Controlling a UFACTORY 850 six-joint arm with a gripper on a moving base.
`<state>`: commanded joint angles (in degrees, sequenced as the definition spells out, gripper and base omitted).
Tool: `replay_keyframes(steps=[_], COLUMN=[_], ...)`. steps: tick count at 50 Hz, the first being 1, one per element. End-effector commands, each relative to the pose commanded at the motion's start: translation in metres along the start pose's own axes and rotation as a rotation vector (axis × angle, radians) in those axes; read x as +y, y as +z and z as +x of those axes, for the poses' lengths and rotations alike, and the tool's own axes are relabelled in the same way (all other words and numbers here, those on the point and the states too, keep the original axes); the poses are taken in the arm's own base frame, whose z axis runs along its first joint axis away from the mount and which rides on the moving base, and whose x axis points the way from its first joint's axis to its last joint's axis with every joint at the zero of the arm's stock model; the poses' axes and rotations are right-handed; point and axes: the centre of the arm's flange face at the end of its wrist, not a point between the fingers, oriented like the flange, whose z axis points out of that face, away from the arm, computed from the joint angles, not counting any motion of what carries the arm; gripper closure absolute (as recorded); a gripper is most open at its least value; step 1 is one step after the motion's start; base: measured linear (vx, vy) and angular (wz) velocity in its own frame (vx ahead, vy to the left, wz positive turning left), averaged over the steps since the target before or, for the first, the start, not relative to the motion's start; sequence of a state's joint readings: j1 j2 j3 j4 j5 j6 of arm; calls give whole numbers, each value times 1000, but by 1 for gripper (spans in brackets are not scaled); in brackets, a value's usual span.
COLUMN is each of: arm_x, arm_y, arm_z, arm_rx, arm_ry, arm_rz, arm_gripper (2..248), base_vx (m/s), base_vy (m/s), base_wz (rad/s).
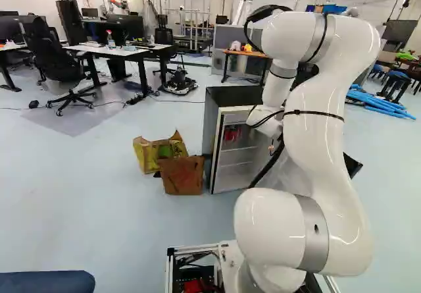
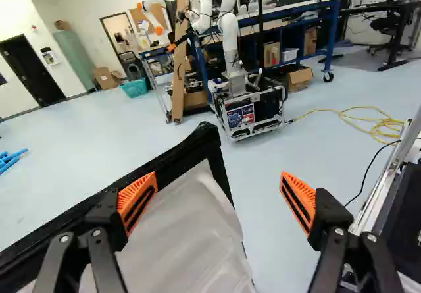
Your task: Grab a drink from the fridge
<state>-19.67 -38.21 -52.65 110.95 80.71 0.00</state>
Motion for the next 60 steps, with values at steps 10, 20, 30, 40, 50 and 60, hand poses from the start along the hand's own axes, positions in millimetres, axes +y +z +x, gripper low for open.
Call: replay_keyframes(steps=[10, 20, 30, 40, 50, 60], arm_x=[-23, -46, -65, -69, -66, -54], arm_y=[16, 33, 47, 49, 50, 49], arm_z=[-1, -1, -1, -1, 0, 2], arm_rx=[-26, -49, -66, -80, -94, -113], arm_ry=[45, 87, 117, 105, 69, 11], arm_rz=[-39, -65, -67, -16, 70, 170], arm_gripper=[3, 3, 3, 3, 3, 3], base_vx=[0, 0, 0, 0, 0, 0], base_vy=[0, 0, 0, 0, 0, 0], base_wz=[0, 0, 0, 0, 0, 0])
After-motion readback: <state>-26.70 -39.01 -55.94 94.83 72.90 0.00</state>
